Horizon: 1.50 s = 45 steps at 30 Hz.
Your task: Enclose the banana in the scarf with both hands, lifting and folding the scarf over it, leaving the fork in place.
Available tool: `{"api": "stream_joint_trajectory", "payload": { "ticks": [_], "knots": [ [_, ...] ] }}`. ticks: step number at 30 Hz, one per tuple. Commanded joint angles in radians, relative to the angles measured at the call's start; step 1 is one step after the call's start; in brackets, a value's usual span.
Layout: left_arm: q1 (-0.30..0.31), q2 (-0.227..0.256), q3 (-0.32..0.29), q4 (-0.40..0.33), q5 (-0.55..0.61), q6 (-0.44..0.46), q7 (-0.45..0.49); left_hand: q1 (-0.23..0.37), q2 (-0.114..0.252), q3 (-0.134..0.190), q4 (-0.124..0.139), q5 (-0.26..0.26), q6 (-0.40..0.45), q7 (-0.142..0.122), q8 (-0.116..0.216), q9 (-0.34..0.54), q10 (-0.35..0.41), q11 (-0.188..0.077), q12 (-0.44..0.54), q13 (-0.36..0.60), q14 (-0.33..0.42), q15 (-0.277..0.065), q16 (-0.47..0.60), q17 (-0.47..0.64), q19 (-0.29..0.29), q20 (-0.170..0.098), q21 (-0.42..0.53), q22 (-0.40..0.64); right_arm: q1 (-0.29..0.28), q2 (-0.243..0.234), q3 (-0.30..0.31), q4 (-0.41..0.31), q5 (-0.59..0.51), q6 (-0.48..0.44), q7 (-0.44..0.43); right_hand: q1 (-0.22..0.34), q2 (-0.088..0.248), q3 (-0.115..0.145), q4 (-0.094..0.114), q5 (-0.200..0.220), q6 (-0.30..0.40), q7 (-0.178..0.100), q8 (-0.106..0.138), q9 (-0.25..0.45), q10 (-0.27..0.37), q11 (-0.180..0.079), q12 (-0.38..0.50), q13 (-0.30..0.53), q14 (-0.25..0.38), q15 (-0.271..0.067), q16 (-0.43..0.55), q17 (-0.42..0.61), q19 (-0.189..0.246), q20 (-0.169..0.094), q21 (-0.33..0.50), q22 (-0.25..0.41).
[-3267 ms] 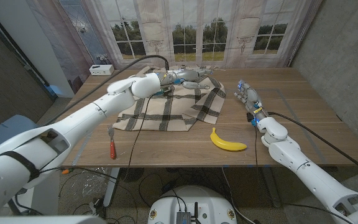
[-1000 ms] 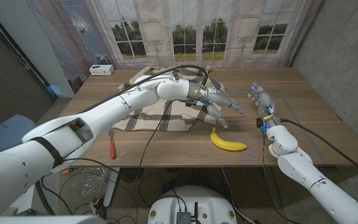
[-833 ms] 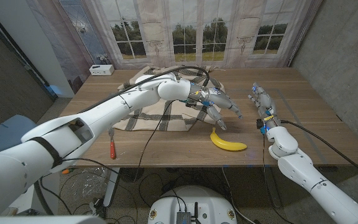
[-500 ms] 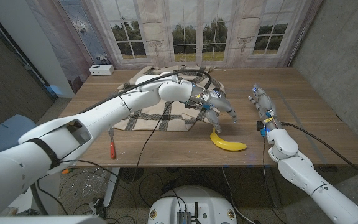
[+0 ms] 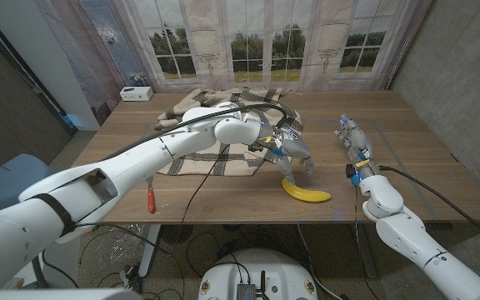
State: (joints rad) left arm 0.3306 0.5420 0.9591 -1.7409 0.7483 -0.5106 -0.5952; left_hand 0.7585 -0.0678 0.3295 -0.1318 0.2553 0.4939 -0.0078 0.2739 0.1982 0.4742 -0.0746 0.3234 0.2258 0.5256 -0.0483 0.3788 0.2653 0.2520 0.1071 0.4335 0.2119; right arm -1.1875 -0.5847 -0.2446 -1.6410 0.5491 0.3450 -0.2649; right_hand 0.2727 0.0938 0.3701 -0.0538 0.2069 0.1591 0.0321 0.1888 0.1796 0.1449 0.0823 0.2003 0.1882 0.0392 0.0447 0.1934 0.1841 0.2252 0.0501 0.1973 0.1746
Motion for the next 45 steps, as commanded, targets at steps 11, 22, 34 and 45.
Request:
{"api": "stream_joint_trajectory", "payload": {
  "ticks": [11, 22, 34, 45],
  "knots": [
    [0.111, 0.042, -0.020, -0.098, 0.159, 0.041, 0.096, 0.075, 0.023, -0.017, -0.015, 0.008, 0.088, -0.013, 0.025, 0.004, 0.073, -0.019, 0.018, 0.017, 0.045, -0.078, 0.064, 0.041, 0.042, -0.021, 0.030, 0.010, -0.055, -0.026, 0.023, -0.052, 0.004, -0.007, 0.012, -0.010, 0.004, -0.003, -0.001, -0.004, 0.011, -0.004, 0.005, 0.001, 0.013, -0.001, 0.006, 0.004, 0.013, 0.002, 0.005, 0.004, 0.012, -0.001, 0.005, 0.002],
    [0.131, 0.040, -0.015, -0.067, 0.194, 0.043, 0.143, 0.112, 0.046, -0.019, -0.020, 0.002, 0.109, -0.020, 0.028, 0.004, 0.091, -0.021, 0.018, 0.024, 0.048, -0.089, 0.089, 0.061, 0.053, -0.026, 0.040, 0.012, -0.069, -0.021, 0.024, -0.052, 0.004, 0.000, 0.012, -0.012, 0.005, -0.003, -0.002, -0.004, 0.014, -0.004, 0.005, 0.001, 0.014, -0.001, 0.005, 0.004, 0.014, 0.001, 0.005, 0.004, 0.013, 0.000, 0.004, 0.002],
    [0.121, 0.028, 0.002, -0.005, 0.185, 0.021, 0.180, 0.123, 0.049, -0.017, -0.018, -0.008, 0.096, -0.021, 0.017, 0.005, 0.075, -0.019, 0.010, 0.029, 0.012, -0.085, 0.053, 0.042, 0.044, -0.013, 0.044, 0.014, -0.062, -0.016, 0.022, -0.046, 0.001, -0.004, 0.009, -0.014, 0.004, -0.003, -0.003, -0.004, 0.018, -0.007, 0.005, 0.001, 0.021, 0.003, 0.006, 0.005, 0.017, 0.004, 0.005, 0.003, 0.014, 0.001, 0.004, 0.002],
    [0.114, 0.026, 0.016, 0.021, 0.184, 0.012, 0.190, 0.145, 0.059, -0.010, -0.021, -0.017, 0.048, -0.031, -0.009, 0.005, 0.043, -0.013, -0.003, 0.036, -0.019, -0.084, 0.015, 0.019, 0.030, -0.009, 0.046, 0.014, -0.041, -0.013, 0.014, -0.031, 0.004, -0.015, 0.016, -0.015, 0.004, -0.003, -0.005, -0.004, 0.019, -0.007, 0.004, 0.001, 0.024, 0.004, 0.006, 0.005, 0.020, 0.006, 0.005, 0.003, 0.015, 0.002, 0.005, 0.002]
  ]
}}
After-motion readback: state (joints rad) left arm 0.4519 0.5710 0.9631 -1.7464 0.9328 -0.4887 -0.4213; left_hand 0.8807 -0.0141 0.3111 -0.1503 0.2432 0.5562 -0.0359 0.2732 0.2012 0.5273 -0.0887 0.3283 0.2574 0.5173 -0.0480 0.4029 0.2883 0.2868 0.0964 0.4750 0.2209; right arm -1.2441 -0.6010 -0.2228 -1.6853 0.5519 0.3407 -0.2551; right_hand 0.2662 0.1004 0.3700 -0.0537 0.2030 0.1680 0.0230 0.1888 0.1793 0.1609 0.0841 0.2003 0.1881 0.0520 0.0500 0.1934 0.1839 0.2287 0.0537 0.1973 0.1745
